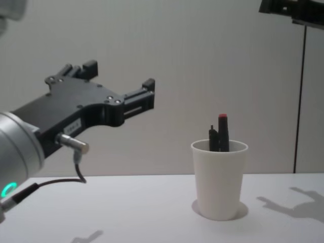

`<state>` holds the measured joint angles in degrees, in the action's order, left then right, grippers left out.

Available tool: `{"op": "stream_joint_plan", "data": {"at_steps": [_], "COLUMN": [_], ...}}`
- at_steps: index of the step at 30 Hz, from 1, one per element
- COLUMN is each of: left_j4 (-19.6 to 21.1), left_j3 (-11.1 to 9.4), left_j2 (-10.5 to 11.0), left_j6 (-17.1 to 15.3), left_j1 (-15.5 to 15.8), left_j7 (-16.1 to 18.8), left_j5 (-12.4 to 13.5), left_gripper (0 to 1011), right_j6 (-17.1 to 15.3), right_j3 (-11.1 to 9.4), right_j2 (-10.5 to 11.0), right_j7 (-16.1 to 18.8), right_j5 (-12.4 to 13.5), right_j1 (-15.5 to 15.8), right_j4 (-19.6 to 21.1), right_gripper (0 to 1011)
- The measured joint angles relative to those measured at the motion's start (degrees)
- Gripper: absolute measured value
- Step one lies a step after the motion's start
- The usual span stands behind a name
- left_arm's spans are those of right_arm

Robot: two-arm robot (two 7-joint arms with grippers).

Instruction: Place the pen into the pen holder.

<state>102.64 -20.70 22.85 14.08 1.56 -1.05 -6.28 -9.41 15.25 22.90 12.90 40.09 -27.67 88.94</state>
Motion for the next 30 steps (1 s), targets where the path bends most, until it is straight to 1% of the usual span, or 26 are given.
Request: {"op": "stream_joint_plan", "data": {"at_steps": [3, 8, 9, 12, 14, 15, 18, 20, 23, 24, 30], "left_j4": [-1.51, -3.45, -4.09, -5.07, -5.97, -6.35, -7.50, -8.29, -8.98, -9.09, -9.49], "left_j3": [-0.85, -1.96, -2.34, -2.88, -3.36, -3.57, -4.22, -4.66, -5.08, -5.14, -5.36], "left_j2": [-0.16, -0.36, -0.42, -0.51, -0.61, -0.64, -0.75, -0.83, -0.91, -0.92, -0.96], "left_j6": [-2.43, -5.42, -6.44, -7.93, -9.40, -9.95, -11.80, -12.95, -14.12, -14.26, -14.92], "left_j1": [1.95, 4.42, 5.18, 6.44, 7.56, 8.03, 9.52, 10.48, 11.41, 11.52, 12.02], "left_j7": [0.07, 0.15, 0.17, 0.22, 0.26, 0.27, 0.33, 0.36, 0.40, 0.40, 0.43], "left_j5": [-0.83, -1.90, -2.25, -2.80, -3.28, -3.48, -4.13, -4.54, -4.96, -5.02, -5.24], "left_gripper": [1001, 1001, 1001, 1001, 1001, 1001, 1001, 1001, 1001, 1001, 1001], "right_j6": [0.10, 0.46, 0.65, 0.93, 1.40, 1.40, 2.00, 2.22, 2.67, 2.91, 3.71], "right_j3": [0.00, -0.12, -0.18, -0.27, -0.44, -0.44, -0.61, -0.69, -0.83, -0.90, -1.16], "right_j2": [-0.04, -0.24, -0.33, -0.48, -0.70, -0.70, -0.99, -1.09, -1.30, -1.41, -1.78], "right_j7": [-0.05, -0.50, -0.73, -1.11, -1.67, -1.67, -2.38, -2.60, -3.14, -3.43, -4.45], "right_j5": [-0.31, -1.48, -2.10, -3.03, -4.42, -4.42, -6.24, -6.92, -8.33, -9.03, -11.60], "right_j1": [0.38, 1.83, 2.51, 3.64, 5.38, 5.38, 7.54, 8.29, 10.05, 10.93, 13.95], "right_j4": [0.09, 0.72, 1.01, 1.49, 2.27, 2.27, 3.19, 3.52, 4.29, 4.67, 5.98], "right_gripper": [1002, 1002, 1002, 1002, 1002, 1002, 1002, 1002, 1002, 1002, 1002]}}
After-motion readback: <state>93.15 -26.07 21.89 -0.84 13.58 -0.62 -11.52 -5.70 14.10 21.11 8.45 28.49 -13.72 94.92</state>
